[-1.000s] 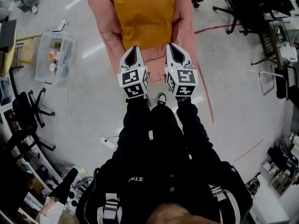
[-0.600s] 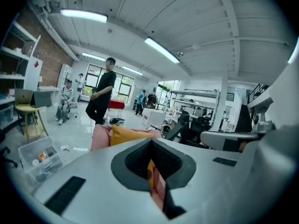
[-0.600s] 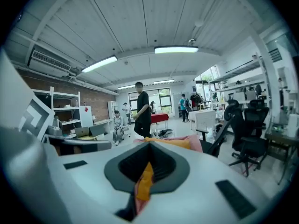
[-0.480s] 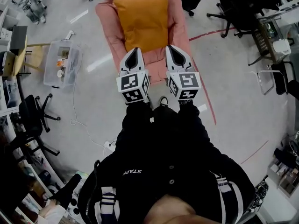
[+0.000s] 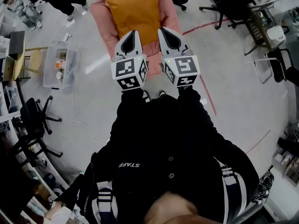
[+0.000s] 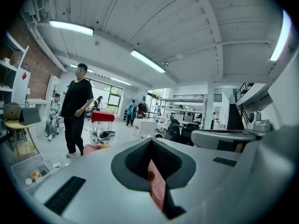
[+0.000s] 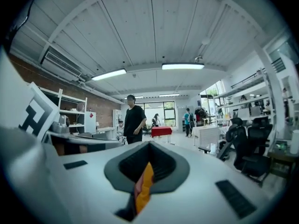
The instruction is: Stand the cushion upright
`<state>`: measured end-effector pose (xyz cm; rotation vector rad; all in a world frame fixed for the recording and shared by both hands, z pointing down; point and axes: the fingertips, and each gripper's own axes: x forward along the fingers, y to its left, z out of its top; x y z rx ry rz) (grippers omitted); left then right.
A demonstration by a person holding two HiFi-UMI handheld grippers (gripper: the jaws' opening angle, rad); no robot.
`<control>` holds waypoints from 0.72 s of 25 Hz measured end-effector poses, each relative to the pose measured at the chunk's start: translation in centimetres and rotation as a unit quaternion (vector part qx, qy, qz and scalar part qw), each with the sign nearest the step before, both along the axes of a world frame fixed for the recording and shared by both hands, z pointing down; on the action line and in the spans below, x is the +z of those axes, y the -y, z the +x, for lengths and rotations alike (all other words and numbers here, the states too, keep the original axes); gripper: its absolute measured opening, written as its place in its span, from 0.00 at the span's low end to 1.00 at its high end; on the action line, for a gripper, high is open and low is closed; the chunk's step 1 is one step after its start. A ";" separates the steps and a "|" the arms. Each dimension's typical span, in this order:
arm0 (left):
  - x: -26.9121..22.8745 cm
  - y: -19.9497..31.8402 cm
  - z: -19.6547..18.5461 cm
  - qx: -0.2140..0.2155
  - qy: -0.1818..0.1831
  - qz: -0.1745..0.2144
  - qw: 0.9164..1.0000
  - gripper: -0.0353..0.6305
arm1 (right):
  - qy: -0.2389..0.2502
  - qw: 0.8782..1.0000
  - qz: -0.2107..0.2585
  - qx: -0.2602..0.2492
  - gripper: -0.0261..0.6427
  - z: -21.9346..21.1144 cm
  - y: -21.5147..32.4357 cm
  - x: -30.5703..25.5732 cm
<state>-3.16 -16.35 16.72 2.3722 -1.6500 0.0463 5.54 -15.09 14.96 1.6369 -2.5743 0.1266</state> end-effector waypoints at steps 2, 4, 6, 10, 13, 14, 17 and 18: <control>-1.0 0.2 0.5 0.005 0.004 0.009 1.000 0.05 | 0.000 1.000 0.010 0.001 0.06 0.3 0.3 -0.9; -1.6 0.5 0.7 0.007 0.005 0.016 1.000 0.05 | 0.000 1.000 0.018 0.002 0.06 0.4 0.6 -1.6; -1.8 0.8 0.8 0.008 0.008 0.017 1.000 0.05 | 0.000 1.000 0.024 0.001 0.06 0.6 0.9 -2.1; -2.2 1.2 1.1 0.008 0.012 0.018 1.000 0.05 | -0.001 0.999 0.033 -0.002 0.06 1.0 1.4 -2.8; -2.4 1.7 1.5 0.008 0.016 0.022 1.000 0.05 | 0.001 0.999 0.035 -0.001 0.06 1.4 2.0 -2.9; -2.4 1.9 1.6 0.007 0.018 0.022 1.000 0.05 | 0.002 0.999 0.035 -0.001 0.06 1.6 2.2 -2.9; -2.4 2.2 1.9 0.003 0.019 0.023 1.000 0.05 | 0.003 0.999 0.038 -0.002 0.06 2.0 2.4 -3.0; -2.4 2.2 1.9 0.001 0.020 0.023 1.000 0.05 | 0.003 0.999 0.039 -0.003 0.06 2.0 2.4 -3.0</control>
